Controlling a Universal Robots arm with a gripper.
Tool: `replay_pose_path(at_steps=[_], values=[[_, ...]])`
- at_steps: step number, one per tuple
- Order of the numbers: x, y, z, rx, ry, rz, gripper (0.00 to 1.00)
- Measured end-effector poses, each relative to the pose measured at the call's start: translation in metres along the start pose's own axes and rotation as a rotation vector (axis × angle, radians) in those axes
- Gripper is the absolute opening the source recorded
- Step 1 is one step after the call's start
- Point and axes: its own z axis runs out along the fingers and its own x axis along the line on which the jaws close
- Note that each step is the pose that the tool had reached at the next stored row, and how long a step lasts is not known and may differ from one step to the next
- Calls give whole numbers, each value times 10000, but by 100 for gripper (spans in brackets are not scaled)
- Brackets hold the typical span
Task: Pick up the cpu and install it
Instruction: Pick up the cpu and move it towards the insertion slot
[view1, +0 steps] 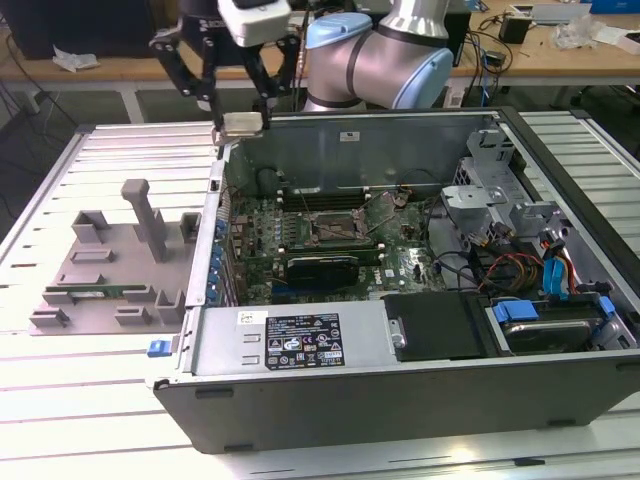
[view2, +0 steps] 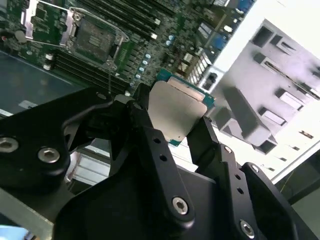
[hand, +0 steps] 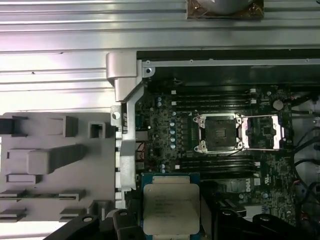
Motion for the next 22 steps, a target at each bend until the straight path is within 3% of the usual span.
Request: replay_pose_path(at_steps=[3, 5, 9, 13, 15, 18, 22], values=[[-155, 4, 55, -2, 20, 0, 55], [-324, 7, 122, -1, 30, 1, 55], [-537, 11, 210, 0, 39, 0, 55], [-807, 16, 323, 0, 44, 1, 55], [-855, 17, 332, 0, 45, -1, 55], [-857, 18, 333, 1, 45, 2, 55], [-897, 14, 466, 0, 45, 1, 55]])
